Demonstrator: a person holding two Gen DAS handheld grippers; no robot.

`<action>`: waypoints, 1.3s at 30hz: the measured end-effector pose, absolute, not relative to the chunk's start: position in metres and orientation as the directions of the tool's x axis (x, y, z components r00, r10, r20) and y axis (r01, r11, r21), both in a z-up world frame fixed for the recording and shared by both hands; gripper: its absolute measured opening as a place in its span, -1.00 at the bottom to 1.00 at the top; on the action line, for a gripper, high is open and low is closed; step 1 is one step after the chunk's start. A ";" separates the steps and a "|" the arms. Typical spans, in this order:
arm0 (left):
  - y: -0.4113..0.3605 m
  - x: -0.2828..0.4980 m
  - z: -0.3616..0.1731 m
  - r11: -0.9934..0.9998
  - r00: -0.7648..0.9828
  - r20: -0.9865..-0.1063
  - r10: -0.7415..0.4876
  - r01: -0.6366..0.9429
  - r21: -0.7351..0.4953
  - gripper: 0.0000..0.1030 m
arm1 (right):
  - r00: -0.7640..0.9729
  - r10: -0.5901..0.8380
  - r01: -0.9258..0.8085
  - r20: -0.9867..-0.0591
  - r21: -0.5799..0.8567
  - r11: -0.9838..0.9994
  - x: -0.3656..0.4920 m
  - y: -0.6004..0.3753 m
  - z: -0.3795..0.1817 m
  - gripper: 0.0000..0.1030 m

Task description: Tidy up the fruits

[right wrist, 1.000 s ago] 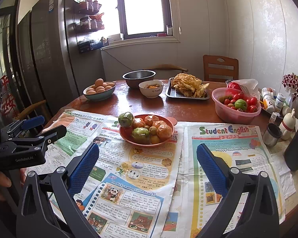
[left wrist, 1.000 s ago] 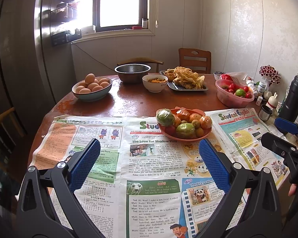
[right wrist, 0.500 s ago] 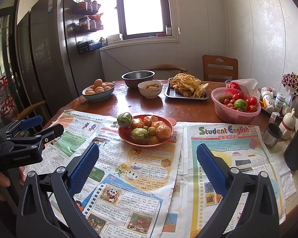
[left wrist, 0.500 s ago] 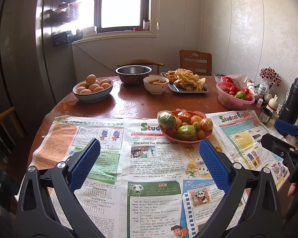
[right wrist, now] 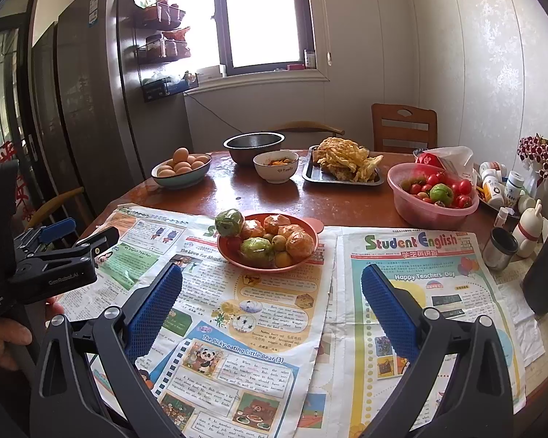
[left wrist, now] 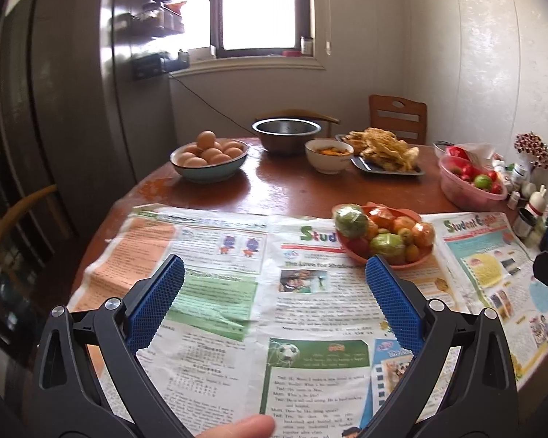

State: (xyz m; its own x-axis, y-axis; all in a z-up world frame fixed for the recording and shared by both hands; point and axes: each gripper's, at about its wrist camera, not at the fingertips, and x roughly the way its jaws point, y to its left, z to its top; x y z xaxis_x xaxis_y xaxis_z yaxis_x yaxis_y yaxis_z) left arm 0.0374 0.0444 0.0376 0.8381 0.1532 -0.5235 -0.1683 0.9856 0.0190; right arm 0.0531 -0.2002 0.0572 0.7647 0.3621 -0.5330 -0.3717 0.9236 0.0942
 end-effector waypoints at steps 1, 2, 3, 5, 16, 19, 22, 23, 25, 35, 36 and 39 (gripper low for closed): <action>0.044 0.036 0.039 0.984 0.842 -0.515 0.160 -0.174 0.021 0.82 | 0.764 0.363 -0.373 -0.533 0.093 0.923 0.053 -0.201 0.057 0.92; 0.043 0.036 0.039 0.983 0.843 -0.511 0.169 -0.181 0.027 0.82 | 0.764 0.363 -0.374 -0.533 0.092 0.923 0.053 -0.200 0.057 0.92; 0.040 0.035 0.040 0.979 0.842 -0.503 0.194 -0.198 0.046 0.82 | 0.764 0.364 -0.376 -0.533 0.091 0.922 0.053 -0.200 0.057 0.92; 0.034 0.033 0.040 0.967 0.843 -0.473 0.255 -0.236 0.100 0.82 | 0.764 0.365 -0.377 -0.533 0.091 0.922 0.052 -0.200 0.057 0.92; 0.032 0.029 0.043 0.985 0.860 -0.481 0.169 -0.171 0.040 0.82 | 0.768 0.359 -0.370 -0.530 0.089 0.925 0.052 -0.200 0.057 0.92; 0.030 0.029 0.042 0.986 0.860 -0.486 0.158 -0.162 0.035 0.82 | 0.768 0.360 -0.370 -0.529 0.091 0.924 0.052 -0.200 0.057 0.92; 0.031 0.029 0.042 0.987 0.858 -0.491 0.149 -0.156 0.029 0.82 | 0.769 0.359 -0.370 -0.529 0.090 0.925 0.052 -0.201 0.056 0.92; 0.031 0.030 0.041 0.988 0.857 -0.495 0.147 -0.154 0.026 0.82 | 0.769 0.359 -0.370 -0.530 0.090 0.925 0.053 -0.200 0.056 0.92; 0.031 0.030 0.041 0.988 0.855 -0.500 0.139 -0.150 0.018 0.82 | 0.769 0.358 -0.368 -0.530 0.092 0.925 0.053 -0.200 0.056 0.92; 0.033 0.029 0.041 0.990 0.858 -0.498 0.126 -0.143 0.003 0.82 | 0.769 0.359 -0.370 -0.529 0.091 0.925 0.052 -0.201 0.056 0.92; 0.033 0.029 0.041 0.990 0.858 -0.499 0.125 -0.142 0.002 0.82 | 0.769 0.359 -0.370 -0.529 0.091 0.925 0.053 -0.200 0.056 0.92; 0.033 0.029 0.041 0.990 0.858 -0.499 0.124 -0.142 0.002 0.82 | 0.769 0.360 -0.370 -0.528 0.090 0.924 0.052 -0.201 0.056 0.92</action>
State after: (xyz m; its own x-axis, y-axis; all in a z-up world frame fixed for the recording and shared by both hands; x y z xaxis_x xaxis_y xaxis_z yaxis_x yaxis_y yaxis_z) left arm 0.0293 0.0331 0.0408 0.8577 0.1242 -0.4989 -0.1423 0.9898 0.0018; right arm 0.0520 -0.2007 0.0555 0.7690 0.3597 -0.5285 -0.3704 0.9245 0.0902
